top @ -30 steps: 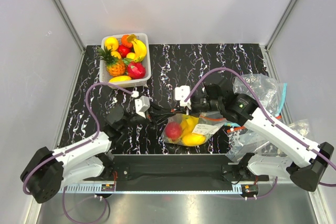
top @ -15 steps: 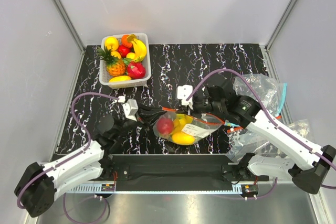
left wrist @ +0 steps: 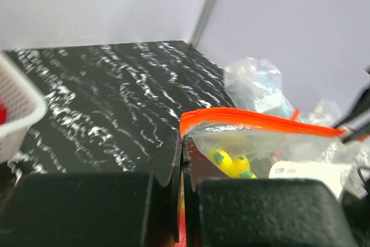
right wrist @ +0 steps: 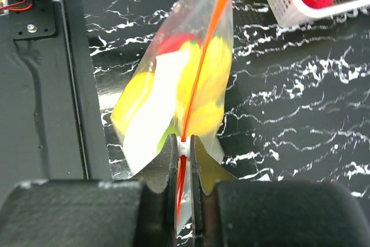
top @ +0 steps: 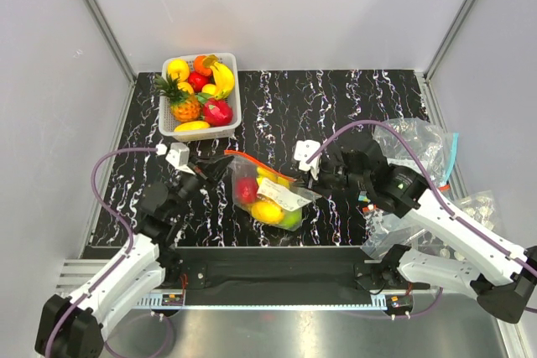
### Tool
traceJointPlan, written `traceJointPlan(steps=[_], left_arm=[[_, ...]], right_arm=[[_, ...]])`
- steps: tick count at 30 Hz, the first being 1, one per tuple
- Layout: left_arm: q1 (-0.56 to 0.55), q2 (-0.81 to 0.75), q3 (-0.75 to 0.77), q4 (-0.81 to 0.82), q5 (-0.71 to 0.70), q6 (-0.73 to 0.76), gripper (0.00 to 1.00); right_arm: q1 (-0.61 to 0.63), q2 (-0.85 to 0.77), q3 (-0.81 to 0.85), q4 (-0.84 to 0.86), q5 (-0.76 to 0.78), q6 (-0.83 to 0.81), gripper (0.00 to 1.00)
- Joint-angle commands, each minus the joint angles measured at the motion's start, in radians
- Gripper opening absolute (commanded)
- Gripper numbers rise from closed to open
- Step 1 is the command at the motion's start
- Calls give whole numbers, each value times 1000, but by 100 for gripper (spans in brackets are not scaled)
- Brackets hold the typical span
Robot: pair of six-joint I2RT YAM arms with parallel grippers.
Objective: Place the food in the zip-top bag and seal the zipper
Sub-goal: Zip the zipper food storage bag at the center of the board, then place the zipper food storage bag at the center of the board.
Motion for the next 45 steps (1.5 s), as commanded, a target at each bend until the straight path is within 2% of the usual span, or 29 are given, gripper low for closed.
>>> traceJointPlan(steps=[1, 14, 20, 25, 30, 32, 35, 38, 42, 43, 44, 45], left_arm=[[54, -36, -36, 48, -147, -55, 0], [63, -51, -44, 34, -181, -30, 0], [62, -27, -36, 61, -164, -26, 0], [63, -48, -32, 34, -218, -14, 0], [62, -47, -7, 51, -282, -8, 0], [63, -40, 30, -12, -337, 29, 0], [63, -21, 114, -132, -440, 98, 0], [74, -8, 139, -146, -535, 146, 0], [103, 19, 178, -139, -598, 178, 1], [108, 56, 191, -153, -618, 183, 7], [118, 76, 230, -164, -629, 186, 22], [124, 99, 247, -178, -643, 183, 74]], right_arm=[[1, -34, -1, -23, 39, 59, 1], [1, -109, 26, -179, 188, 188, 0], [3, -139, 11, -173, 195, 189, 1], [1, -115, -3, -109, 200, 175, 4], [1, -25, -4, 78, 264, 152, 0], [-5, 44, 22, 124, 286, 140, 0], [-43, 164, 98, 155, 245, 139, 0], [-94, 288, 180, 205, 172, 163, 0], [-161, 439, 304, 291, 183, 203, 0], [-163, 466, 328, 304, 206, 214, 1], [-165, 517, 351, 325, 226, 223, 10], [-165, 537, 403, 331, 246, 235, 29]])
